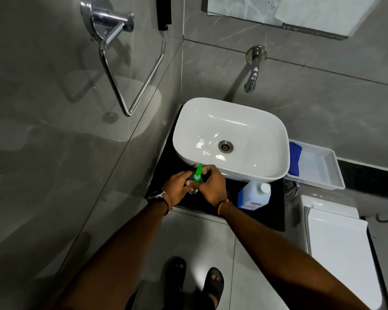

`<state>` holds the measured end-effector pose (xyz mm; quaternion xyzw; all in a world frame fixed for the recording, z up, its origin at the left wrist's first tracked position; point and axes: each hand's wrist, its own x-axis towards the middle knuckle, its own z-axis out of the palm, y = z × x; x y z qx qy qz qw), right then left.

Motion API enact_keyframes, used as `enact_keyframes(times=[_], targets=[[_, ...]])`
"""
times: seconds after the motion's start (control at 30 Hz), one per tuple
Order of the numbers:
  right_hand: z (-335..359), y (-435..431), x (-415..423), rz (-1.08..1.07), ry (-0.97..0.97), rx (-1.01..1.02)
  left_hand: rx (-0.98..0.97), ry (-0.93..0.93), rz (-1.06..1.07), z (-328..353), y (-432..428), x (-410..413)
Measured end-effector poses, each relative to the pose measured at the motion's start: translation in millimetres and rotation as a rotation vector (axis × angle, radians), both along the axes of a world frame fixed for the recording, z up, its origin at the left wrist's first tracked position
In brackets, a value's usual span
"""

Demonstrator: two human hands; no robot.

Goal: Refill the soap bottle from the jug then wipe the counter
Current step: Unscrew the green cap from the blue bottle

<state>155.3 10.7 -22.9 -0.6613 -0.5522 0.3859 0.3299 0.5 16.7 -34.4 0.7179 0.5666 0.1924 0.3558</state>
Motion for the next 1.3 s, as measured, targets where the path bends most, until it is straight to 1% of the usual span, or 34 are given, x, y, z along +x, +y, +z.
enact_keyframes(times=[0.1, 0.27, 0.33, 0.43, 0.6, 0.67, 0.77, 0.9, 1.03, 1.17, 1.3], targets=[[-3, -3, 1, -0.019, -0.011, 0.008, -0.006, -0.005, -0.002, -1, 0, 0], [2, -3, 6, 0.08, -0.018, 0.045, -0.013, 0.003, 0.024, -3, 2, 2], [2, -3, 6, 0.056, -0.016, 0.017, -0.007, -0.003, 0.024, -3, 1, 2], [-1, -1, 4, 0.036, -0.013, 0.035, -0.015, 0.001, 0.021, -2, 1, 1], [2, 0, 2, 0.142, 0.015, 0.013, -0.004, 0.001, -0.005, 0, 2, -1], [0, 2, -1, 0.092, 0.027, -0.012, 0.003, 0.009, -0.016, 1, 2, 0], [-5, 3, -3, -0.011, -0.002, 0.016, -0.004, 0.017, -0.013, 1, 2, 1], [-7, 0, 0, 0.062, -0.005, 0.062, -0.016, 0.014, -0.013, 2, 2, 0], [-9, 0, 0, 0.031, 0.024, 0.055, -0.007, 0.016, -0.014, 1, 2, 0], [-6, 2, 3, 0.079, 0.044, 0.069, -0.026, 0.001, -0.008, 2, 2, -1], [5, 4, 6, 0.087, 0.086, 0.106, -0.051, 0.025, -0.01, 2, 3, 0]])
